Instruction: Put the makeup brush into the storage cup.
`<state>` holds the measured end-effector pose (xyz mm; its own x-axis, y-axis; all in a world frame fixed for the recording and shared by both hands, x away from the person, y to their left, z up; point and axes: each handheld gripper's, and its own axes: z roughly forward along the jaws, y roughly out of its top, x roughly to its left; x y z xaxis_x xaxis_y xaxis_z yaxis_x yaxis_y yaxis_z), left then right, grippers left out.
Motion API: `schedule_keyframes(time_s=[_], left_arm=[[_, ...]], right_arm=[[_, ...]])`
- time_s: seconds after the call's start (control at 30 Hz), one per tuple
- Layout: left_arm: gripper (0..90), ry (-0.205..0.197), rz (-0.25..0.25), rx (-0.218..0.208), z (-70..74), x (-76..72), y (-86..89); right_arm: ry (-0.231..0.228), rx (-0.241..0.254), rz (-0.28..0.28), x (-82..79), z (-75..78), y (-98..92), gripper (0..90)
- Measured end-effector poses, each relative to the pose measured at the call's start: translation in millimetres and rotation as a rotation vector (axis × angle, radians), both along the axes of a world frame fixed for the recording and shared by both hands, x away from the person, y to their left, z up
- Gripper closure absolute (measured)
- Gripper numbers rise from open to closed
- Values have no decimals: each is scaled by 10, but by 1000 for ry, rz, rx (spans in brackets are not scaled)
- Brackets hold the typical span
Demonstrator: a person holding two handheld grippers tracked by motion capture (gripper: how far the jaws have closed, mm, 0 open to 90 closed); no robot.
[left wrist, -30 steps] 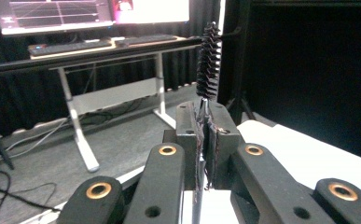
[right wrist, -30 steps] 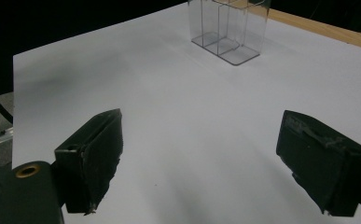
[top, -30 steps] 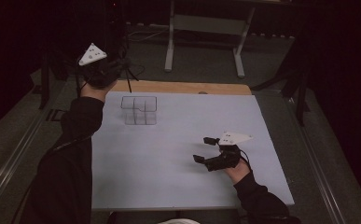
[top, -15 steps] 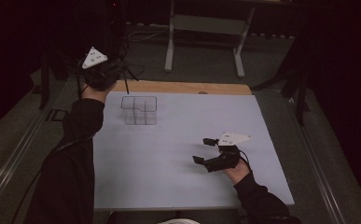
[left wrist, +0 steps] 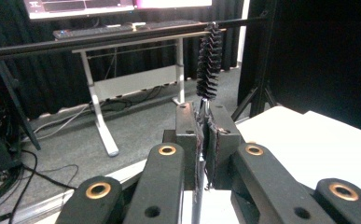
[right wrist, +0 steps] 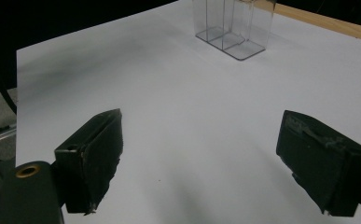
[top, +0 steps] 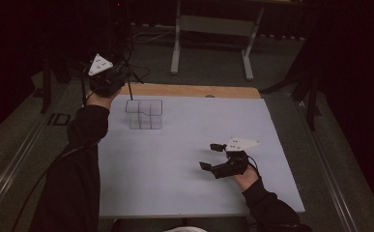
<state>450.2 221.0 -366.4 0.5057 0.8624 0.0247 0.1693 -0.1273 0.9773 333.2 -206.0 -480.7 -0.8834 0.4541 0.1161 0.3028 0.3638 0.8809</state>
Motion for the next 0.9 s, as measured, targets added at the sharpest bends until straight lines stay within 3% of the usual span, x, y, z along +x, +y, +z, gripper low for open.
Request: schedule_keyframes(time_s=[0.43, 0.57, 0.6, 0.63, 0.67, 0.7, 0.77, 0.83, 0.9], left_arm=[[853, 49, 41, -18, -233, 50, 41], [848, 58, 49, -25, -247, 59, 43], [791, 69, 52, -35, -244, 62, 39], [642, 104, 56, -51, -237, 82, 32], [430, 139, 71, -47, -231, 101, 17], [318, 139, 71, -47, -231, 101, 17], [189, 176, 92, -25, -213, 109, -23], [112, 171, 102, -25, -198, 97, -34], [38, 183, 76, -27, -190, 98, -37]], right_arm=[[1, -3, 3, -1, 3, -3, 145], [3, -2, 4, 2, -2, -4, 145], [5, 0, 4, 3, -3, -4, 145], [5, 0, 4, 4, -3, -5, 145], [4, -2, 4, 4, -3, -4, 145], [4, -2, 4, 4, -3, -4, 145], [5, -3, 5, 3, -3, -2, 145], [1, -3, 6, 1, 1, -3, 145], [4, 2, 3, 2, 2, -7, 145]])
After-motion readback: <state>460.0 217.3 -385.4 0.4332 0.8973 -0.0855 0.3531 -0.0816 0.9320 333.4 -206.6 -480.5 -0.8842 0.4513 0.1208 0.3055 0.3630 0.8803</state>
